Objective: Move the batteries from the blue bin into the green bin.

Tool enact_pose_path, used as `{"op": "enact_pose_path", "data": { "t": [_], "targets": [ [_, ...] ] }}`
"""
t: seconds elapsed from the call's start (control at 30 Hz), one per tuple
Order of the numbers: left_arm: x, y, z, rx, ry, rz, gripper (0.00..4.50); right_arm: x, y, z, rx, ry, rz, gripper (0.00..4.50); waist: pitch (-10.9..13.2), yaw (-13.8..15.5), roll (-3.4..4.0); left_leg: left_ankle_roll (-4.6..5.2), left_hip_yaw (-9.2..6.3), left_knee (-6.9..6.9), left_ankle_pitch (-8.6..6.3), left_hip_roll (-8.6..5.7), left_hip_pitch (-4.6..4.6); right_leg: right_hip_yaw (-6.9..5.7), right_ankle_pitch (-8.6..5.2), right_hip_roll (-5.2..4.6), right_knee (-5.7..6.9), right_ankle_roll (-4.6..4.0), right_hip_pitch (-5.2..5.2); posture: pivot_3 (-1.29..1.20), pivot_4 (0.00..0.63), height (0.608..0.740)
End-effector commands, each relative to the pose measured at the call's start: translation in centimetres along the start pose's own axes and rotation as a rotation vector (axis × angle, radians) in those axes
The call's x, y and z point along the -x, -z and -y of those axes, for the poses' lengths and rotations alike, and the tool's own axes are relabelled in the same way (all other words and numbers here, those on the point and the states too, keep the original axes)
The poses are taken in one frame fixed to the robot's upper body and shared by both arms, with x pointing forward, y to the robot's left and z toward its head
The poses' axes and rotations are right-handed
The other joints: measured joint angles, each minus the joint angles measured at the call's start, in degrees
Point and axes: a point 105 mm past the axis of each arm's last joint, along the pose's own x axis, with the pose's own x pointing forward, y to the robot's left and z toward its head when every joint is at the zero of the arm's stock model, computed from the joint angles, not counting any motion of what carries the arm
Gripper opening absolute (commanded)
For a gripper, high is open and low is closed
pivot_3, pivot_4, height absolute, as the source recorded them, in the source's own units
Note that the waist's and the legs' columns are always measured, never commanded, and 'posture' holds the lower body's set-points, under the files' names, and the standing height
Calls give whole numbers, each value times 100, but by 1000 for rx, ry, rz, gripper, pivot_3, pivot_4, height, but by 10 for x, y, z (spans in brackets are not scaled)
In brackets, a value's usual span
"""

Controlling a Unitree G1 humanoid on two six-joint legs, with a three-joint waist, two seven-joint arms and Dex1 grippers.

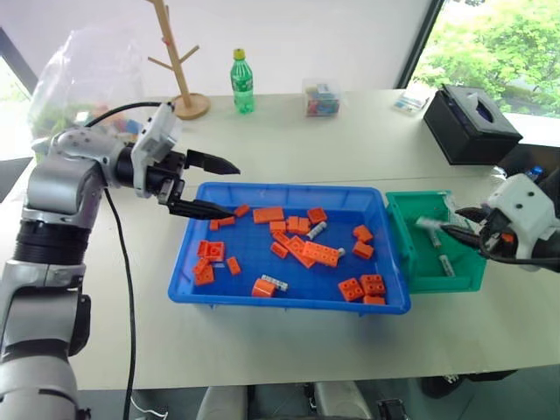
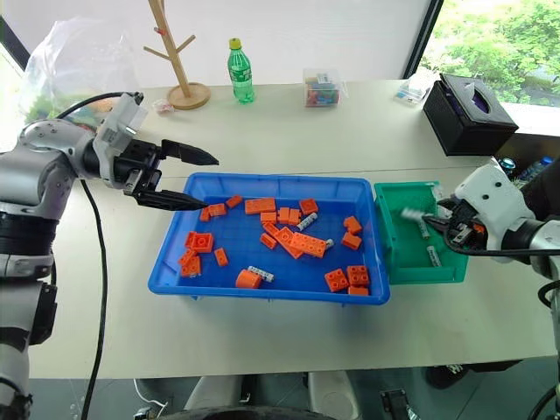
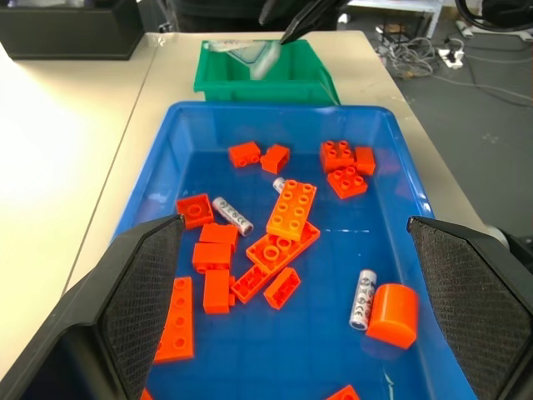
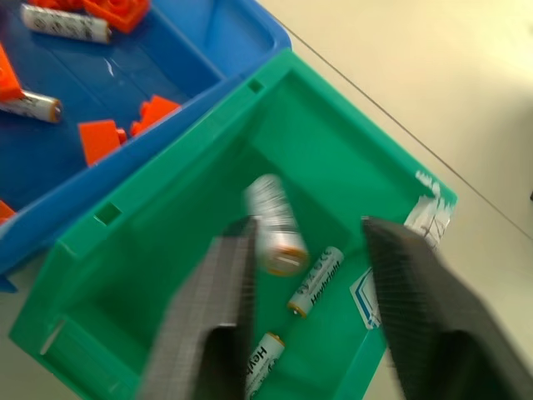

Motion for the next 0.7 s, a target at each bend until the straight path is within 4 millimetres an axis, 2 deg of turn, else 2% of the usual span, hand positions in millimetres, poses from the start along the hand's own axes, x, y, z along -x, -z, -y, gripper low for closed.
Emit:
{"op": "enact_pose_path", "data": {
  "t": [0.03,0.2,0.3,0.37,0.47,0.53,0.63,0.7],
  "targets": [
    [3,-12,1,-50,4,3,4500,8,-15,11,26,45,46,2484,0,-6,0,0,0,0,0,0,0,0,0,0,0,0,0,0,150,736],
    [6,-10,5,-39,4,-8,4500,15,-62,24,53,24,179,2484,2,-38,5,0,2,0,0,3,6,2,0,2,5,0,-1,0,150,736],
    [8,-9,8,-31,6,-17,4500,13,-120,3,93,-148,349,2484,12,-72,21,0,-1,-2,0,9,6,1,0,7,5,-1,-2,0,150,736],
    [8,-8,9,-27,7,-19,4500,7,-142,-21,125,-284,402,2484,13,-72,22,0,1,-2,0,9,6,2,0,5,7,-1,-4,0,150,736],
    [9,-8,11,-21,9,-22,4500,-2,-148,-52,183,-458,407,2484,12,-9,18,0,-16,-6,0,12,0,-6,-1,7,-3,-2,-4,0,150,736],
    [9,-7,13,-17,13,-27,4500,-17,-142,-70,209,-551,366,2484,13,16,17,0,-17,-4,0,6,-12,-9,-1,-1,-15,-1,-4,0,150,736],
    [11,-6,18,-8,19,-37,4500,-53,-126,-82,203,-538,254,2484,13,6,16,2,-14,1,-1,2,-26,-9,1,-9,-39,1,-4,0,150,736],
    [13,-5,21,-2,21,-45,4500,-66,-113,-97,227,-577,179,2484,13,5,17,2,-13,1,-1,2,-29,-8,1,-11,-42,2,-7,0,150,736]
  ]
}}
